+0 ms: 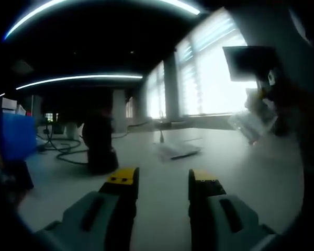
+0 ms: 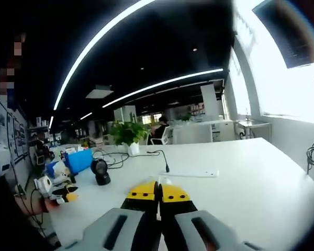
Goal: Clip sheet goods on table flip sheet goods clip sheet goods scan sheet goods put sheet goods back to table
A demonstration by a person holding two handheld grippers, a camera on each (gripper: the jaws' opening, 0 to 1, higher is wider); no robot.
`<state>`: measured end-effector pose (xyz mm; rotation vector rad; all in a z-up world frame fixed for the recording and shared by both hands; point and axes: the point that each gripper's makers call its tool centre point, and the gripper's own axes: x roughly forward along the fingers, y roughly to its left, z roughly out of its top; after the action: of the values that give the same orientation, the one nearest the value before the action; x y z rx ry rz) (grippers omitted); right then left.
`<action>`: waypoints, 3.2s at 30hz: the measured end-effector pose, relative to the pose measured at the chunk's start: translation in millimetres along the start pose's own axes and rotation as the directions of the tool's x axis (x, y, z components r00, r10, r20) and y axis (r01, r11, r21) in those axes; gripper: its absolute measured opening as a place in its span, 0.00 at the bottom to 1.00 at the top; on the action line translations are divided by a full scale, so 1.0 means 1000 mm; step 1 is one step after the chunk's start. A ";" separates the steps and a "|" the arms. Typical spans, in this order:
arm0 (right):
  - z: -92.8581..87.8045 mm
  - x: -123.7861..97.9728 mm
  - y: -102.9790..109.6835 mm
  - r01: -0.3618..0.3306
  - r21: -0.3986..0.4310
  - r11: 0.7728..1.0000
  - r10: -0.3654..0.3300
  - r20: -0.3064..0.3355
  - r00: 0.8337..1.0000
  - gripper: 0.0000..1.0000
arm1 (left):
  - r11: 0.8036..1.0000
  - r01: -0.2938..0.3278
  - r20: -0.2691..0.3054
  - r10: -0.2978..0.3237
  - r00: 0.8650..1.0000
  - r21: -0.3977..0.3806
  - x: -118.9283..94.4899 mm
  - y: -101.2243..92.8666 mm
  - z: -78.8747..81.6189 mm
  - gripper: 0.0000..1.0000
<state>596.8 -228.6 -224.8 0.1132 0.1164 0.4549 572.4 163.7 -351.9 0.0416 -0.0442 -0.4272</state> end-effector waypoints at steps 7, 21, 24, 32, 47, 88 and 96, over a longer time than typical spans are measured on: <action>0.011 0.004 0.009 -0.011 -0.002 1.000 0.011 0.014 1.000 0.00 | 1.000 0.004 0.001 -0.004 1.000 0.003 0.000 -0.001 0.000 0.30; 0.028 0.026 0.024 -0.025 -0.033 0.999 0.026 0.028 0.999 0.00 | 1.000 0.029 -0.008 -0.029 1.000 -0.003 0.001 -0.004 -0.002 0.30; 0.031 0.031 0.030 -0.040 -0.045 0.998 0.041 0.027 0.999 0.00 | 1.000 0.028 -0.005 -0.028 1.000 -0.007 0.001 -0.004 -0.002 0.30; 0.038 0.046 0.037 -0.061 -0.042 0.997 0.063 0.040 0.997 0.00 | 0.999 0.030 -0.003 -0.030 1.000 -0.012 0.001 -0.003 -0.001 0.30; 0.060 0.089 0.058 -0.107 -0.046 0.993 0.109 0.047 0.993 0.00 | 0.999 0.043 -0.005 -0.043 0.999 -0.013 0.002 -0.006 -0.002 0.30; 0.032 0.187 0.100 -0.122 0.012 0.992 0.122 0.003 0.993 0.00 | 0.998 0.061 -0.019 -0.061 0.998 0.005 0.002 -0.011 -0.004 0.30; 0.021 0.203 0.114 -0.139 0.022 0.990 0.140 -0.023 0.990 0.00 | 0.999 0.037 -0.010 -0.037 0.999 0.003 0.000 -0.006 -0.002 0.30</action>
<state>731.4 -38.8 -206.6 0.1361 0.1372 0.5948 570.3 157.7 -354.6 0.0474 -0.0340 -0.4640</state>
